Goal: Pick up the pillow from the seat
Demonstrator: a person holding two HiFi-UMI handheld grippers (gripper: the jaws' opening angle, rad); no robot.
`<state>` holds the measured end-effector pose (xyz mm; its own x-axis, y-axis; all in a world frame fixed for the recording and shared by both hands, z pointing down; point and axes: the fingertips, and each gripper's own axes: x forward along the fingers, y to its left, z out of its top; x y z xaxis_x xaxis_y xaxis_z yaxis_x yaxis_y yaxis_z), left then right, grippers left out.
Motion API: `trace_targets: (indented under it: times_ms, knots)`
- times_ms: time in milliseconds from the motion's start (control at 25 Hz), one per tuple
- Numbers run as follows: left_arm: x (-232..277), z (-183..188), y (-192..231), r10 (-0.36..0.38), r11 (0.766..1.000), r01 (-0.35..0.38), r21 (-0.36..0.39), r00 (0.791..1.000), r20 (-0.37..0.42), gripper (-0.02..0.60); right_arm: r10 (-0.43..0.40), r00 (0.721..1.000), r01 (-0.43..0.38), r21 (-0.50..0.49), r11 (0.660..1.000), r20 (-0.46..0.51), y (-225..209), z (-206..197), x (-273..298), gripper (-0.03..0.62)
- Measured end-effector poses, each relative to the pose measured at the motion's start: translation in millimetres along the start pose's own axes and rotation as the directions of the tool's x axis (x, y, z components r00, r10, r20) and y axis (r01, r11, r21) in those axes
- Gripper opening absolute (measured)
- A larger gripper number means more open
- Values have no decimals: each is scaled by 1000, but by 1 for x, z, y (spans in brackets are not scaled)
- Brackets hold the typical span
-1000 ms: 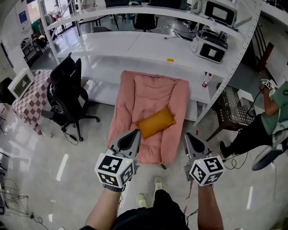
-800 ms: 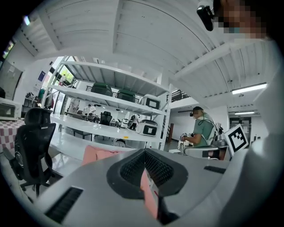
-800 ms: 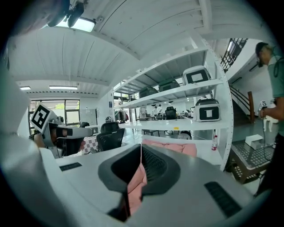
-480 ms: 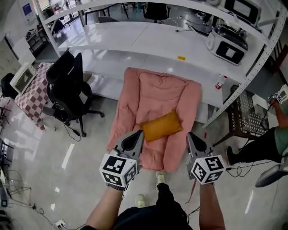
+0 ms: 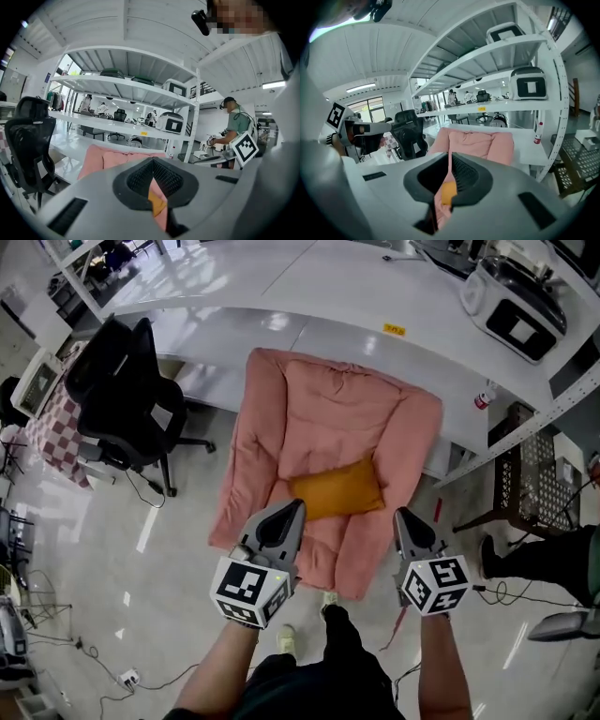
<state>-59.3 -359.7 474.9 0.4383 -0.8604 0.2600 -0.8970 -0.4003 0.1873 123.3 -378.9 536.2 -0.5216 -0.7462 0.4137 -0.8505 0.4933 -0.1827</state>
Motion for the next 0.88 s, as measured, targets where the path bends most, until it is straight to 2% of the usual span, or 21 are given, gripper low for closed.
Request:
trace_targets:
  times_ms: [240, 440, 560, 880]
  knots:
    - [48, -34, 14, 31, 999, -32, -18, 998, -46, 5, 13, 994, -12, 6, 1000, -110, -40, -50, 45, 6]
    - [79, -64, 23, 41, 998, -45, -43, 995, -89, 6, 43, 977, -42, 11, 999, -210, -60, -96, 77, 9]
    - [96, -86, 24, 34, 997, -42, -59, 992, -123, 6, 71, 961, -68, 21, 997, -267, -69, -123, 93, 68]
    - [129, -120, 23, 21, 998, -32, -61, 986, -167, 5, 66, 910, -65, 17, 998, -410, -100, -199, 126, 135]
